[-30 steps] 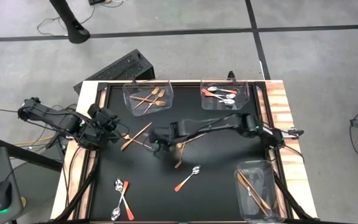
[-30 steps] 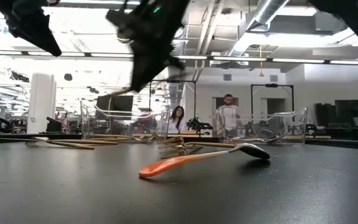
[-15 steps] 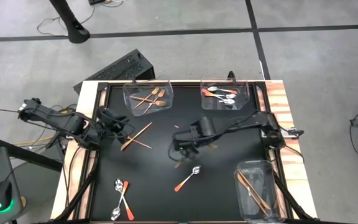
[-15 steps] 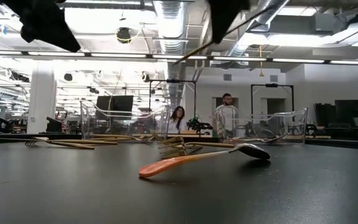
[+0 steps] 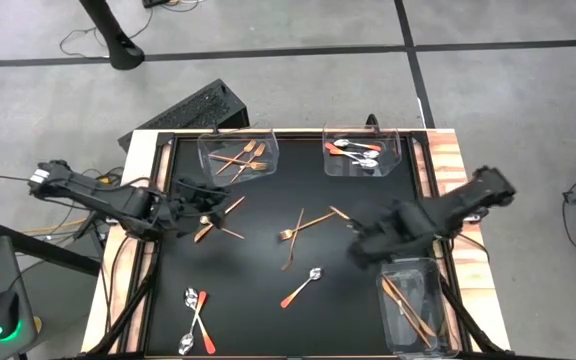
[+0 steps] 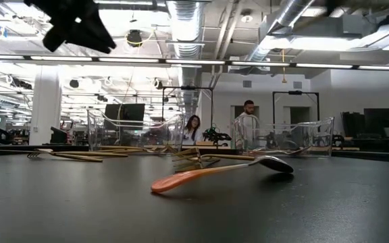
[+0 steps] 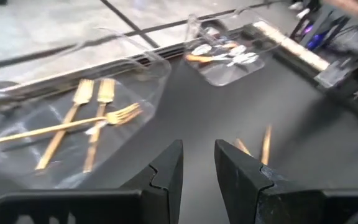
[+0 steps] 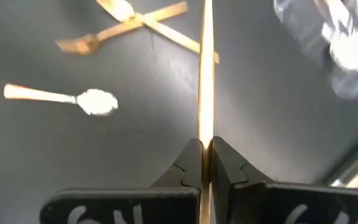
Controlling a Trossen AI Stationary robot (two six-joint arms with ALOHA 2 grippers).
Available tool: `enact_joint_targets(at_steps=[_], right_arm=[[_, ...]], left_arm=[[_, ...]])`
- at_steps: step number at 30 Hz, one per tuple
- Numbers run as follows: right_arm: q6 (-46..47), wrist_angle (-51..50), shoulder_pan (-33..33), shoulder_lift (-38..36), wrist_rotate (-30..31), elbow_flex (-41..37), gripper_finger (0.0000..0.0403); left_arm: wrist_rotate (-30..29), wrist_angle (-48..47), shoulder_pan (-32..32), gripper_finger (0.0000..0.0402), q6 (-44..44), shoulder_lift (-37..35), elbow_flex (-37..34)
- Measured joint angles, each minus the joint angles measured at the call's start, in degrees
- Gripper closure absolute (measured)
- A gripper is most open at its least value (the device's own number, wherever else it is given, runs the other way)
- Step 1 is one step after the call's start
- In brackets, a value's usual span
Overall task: Sort silverware by color (type)
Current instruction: Put the gold table knife into the bottom left transparent bin
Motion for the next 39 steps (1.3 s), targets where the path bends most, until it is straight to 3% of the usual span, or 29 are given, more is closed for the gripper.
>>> enact_joint_targets(at_steps=[5, 10, 15, 19, 27, 32, 39], right_arm=[[18.0, 0.0, 11.1, -9.7, -2.2, -11.9, 0.0382], [34.1, 0.5, 25.4, -14.5, -5.2, -19.1, 0.0382], [49.5, 1.5, 38.4, -14.6, -4.9, -22.0, 0.0382], [55.6, 4.3, 44.4, -11.9, -4.9, -23.0, 0.0382], [55.7, 12.3, 47.4, -4.2, -5.0, -23.1, 0.038], [55.7, 12.2, 44.9, -0.6, -5.5, -23.1, 0.0367], [54.2, 11.9, 40.6, 0.7, -5.1, -23.1, 0.0352]], left_arm=[[2.7, 10.4, 0.8, 0.0322, 0.2, 4.6, 0.0], [5.8, 17.5, 0.8, 0.0322, -0.5, 10.3, 0.0], [8.6, 24.2, 0.7, 0.0322, -3.4, 16.6, 0.0], [9.6, 30.5, 0.7, 0.0322, -4.0, 21.3, 0.0], [10.2, 36.6, 1.9, 0.0322, -6.3, 25.5, 0.0], [11.6, 37.5, 3.8, 0.0322, -6.3, 25.3, 0.0], [17.9, 37.5, 6.1, 0.0322, -4.8, 25.1, 0.0]])
